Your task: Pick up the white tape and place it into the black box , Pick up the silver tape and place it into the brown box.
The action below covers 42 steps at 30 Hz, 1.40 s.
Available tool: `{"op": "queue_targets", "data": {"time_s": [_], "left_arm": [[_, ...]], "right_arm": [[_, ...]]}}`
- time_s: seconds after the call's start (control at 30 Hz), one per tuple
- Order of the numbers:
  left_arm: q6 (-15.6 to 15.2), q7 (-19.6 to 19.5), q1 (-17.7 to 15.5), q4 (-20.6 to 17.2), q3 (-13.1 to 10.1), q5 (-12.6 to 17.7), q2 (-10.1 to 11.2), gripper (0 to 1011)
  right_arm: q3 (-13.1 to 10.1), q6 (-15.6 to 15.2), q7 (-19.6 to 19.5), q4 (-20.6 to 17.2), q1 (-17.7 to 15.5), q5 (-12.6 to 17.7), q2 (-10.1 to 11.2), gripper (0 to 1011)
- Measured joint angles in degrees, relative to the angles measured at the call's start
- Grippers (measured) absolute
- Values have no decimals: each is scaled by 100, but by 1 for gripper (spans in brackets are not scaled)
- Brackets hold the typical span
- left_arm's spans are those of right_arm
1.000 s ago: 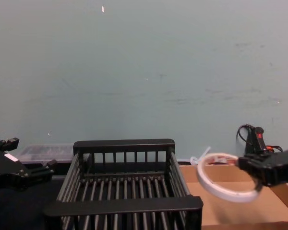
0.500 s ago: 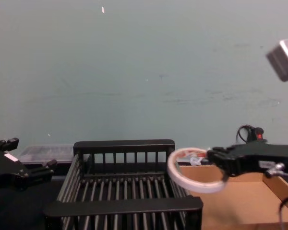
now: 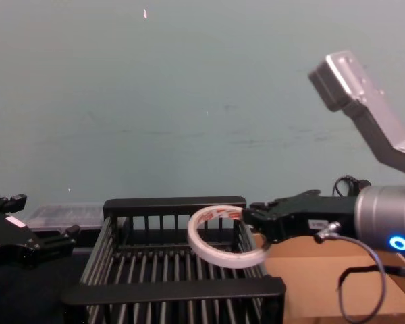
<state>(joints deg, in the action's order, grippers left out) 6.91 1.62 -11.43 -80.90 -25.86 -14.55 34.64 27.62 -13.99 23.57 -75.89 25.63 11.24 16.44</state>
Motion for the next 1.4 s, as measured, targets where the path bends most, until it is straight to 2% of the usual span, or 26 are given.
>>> {"op": "queue_targets", "data": {"time_s": [0.2,0.63,0.73,0.83,0.87,0.9,1.13,1.27,1.37,1.4], "left_arm": [[0,0,0,0,0,0,0,1001],[0,0,0,0,0,0,0,1001],[0,0,0,0,0,0,0,1001],[0,0,0,0,0,0,0,1001],[0,0,0,0,0,0,0,1001],[0,0,0,0,0,0,0,1001],[0,0,0,0,0,0,0,1001],[0,0,0,0,0,0,0,1001],[0,0,0,0,0,0,0,1001],[0,0,0,0,0,0,0,1001]], "right_arm": [[38,0,-5,128,97,-46,-115,97],[37,0,-4,105,81,-43,-94,97],[35,0,-5,101,79,-41,-90,136],[34,-1,-5,98,77,-40,-89,249],[33,0,-5,97,77,-40,-89,249],[33,-1,-5,96,77,-39,-88,308],[30,-1,-5,93,73,-36,-85,504],[30,-1,-5,90,71,-35,-83,660],[30,-1,-5,88,70,-34,-82,728],[30,-1,-5,88,69,-34,-81,786]]}}
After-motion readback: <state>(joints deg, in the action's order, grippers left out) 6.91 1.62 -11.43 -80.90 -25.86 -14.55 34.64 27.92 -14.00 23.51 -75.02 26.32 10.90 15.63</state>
